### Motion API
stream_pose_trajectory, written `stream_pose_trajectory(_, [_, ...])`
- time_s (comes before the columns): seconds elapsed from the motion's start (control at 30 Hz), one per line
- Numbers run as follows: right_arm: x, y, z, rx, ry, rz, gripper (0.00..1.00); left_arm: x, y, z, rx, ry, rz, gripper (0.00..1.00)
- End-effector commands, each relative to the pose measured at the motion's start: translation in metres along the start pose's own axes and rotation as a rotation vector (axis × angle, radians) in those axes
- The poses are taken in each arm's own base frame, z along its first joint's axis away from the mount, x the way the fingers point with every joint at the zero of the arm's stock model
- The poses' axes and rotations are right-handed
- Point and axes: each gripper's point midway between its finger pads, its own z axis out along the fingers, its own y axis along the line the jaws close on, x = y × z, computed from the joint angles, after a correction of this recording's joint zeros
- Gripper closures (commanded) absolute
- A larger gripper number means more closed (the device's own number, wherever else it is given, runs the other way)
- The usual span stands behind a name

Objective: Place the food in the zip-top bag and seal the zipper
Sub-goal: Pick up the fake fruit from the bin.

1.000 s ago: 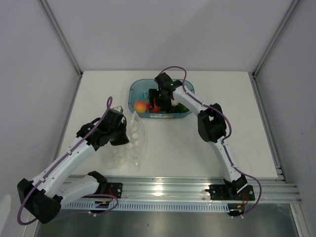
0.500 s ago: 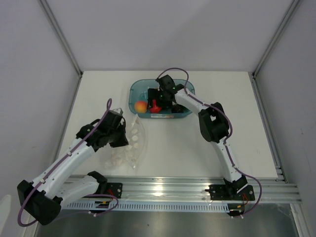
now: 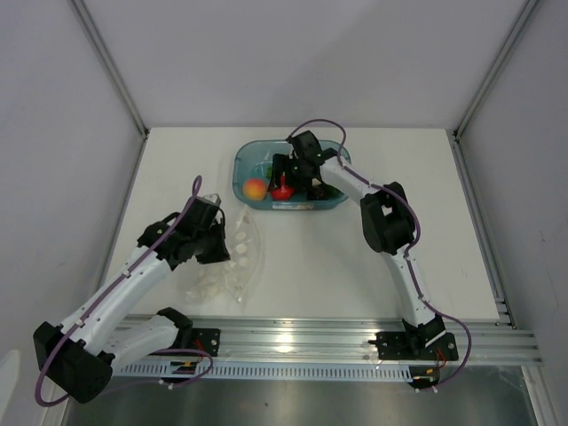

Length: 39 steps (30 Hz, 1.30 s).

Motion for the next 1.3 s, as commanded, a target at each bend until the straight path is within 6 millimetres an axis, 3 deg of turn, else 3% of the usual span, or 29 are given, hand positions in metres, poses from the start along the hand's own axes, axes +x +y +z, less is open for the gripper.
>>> stream_pose_trajectory(0.0, [-0.022, 0.024, -0.011, -0.071, -0.061, -0.016, 0.34, -0.007, -0.006, -0.001, 0.038, -0.005, 0.005, 1.00])
stream_pose_trajectory(0.17, [-0.035, 0.039, -0.025, -0.110, -0.094, -0.014, 0.69, -0.014, -0.009, -0.001, 0.056, -0.009, 0.006, 1.00])
stream_pose_trajectory(0.33, [-0.046, 0.054, -0.049, -0.139, -0.115, -0.011, 0.91, -0.018, -0.013, 0.000, 0.084, -0.005, -0.007, 0.99])
stream_pose_trajectory(0.37, [-0.051, 0.060, -0.062, -0.150, -0.126, -0.012, 0.95, -0.018, -0.015, -0.001, 0.105, 0.003, -0.011, 0.99])
stream_pose_trajectory(0.57, [-0.051, 0.079, -0.121, -0.164, -0.141, -0.053, 0.99, -0.022, -0.028, 0.003, 0.164, 0.058, -0.023, 1.00])
stream_pose_trajectory(0.6, [-0.046, 0.085, -0.139, -0.190, -0.138, -0.077, 0.99, -0.021, -0.032, 0.002, 0.189, 0.074, -0.027, 0.99])
stream_pose_trajectory(0.67, [-0.034, 0.092, -0.156, -0.203, -0.132, -0.107, 0.99, -0.023, -0.037, 0.003, 0.215, 0.098, -0.038, 1.00])
stream_pose_trajectory(0.7, [-0.033, 0.102, -0.180, -0.232, -0.155, -0.148, 0.99, -0.025, -0.045, -0.001, 0.251, 0.107, -0.038, 0.99])
stream_pose_trajectory(0.73, [-0.016, 0.097, -0.180, -0.226, -0.123, -0.150, 0.99, -0.026, -0.047, -0.002, 0.263, 0.113, -0.048, 1.00])
stream_pose_trajectory(0.8, [-0.001, 0.100, -0.195, -0.246, -0.115, -0.182, 1.00, -0.027, -0.053, -0.004, 0.290, 0.126, -0.052, 0.99])
stream_pose_trajectory(0.9, [0.032, 0.118, -0.224, -0.327, -0.092, -0.238, 1.00, -0.032, -0.058, -0.008, 0.312, 0.121, -0.068, 0.99])
stream_pose_trajectory(0.93, [0.041, 0.131, -0.243, -0.384, -0.097, -0.271, 1.00, -0.034, -0.060, -0.010, 0.323, 0.123, -0.079, 0.99])
stream_pose_trajectory(0.97, [0.059, 0.134, -0.242, -0.404, -0.060, -0.284, 1.00, -0.035, -0.062, -0.011, 0.330, 0.124, -0.082, 0.99])
stream_pose_trajectory(1.03, [0.074, 0.148, -0.260, -0.458, -0.069, -0.341, 1.00, -0.035, -0.065, -0.013, 0.340, 0.134, -0.097, 0.99])
stream_pose_trajectory(1.07, [0.091, 0.153, -0.257, -0.472, -0.037, -0.363, 1.00, -0.035, -0.066, -0.013, 0.345, 0.138, -0.102, 0.99])
stream_pose_trajectory(1.17, [0.110, 0.162, -0.258, -0.501, -0.020, -0.397, 0.98, -0.035, -0.071, -0.015, 0.368, 0.154, -0.118, 0.99])
stream_pose_trajectory(1.27, [0.111, 0.167, -0.252, -0.511, -0.015, -0.394, 0.96, -0.036, -0.075, -0.018, 0.387, 0.158, -0.127, 0.99])
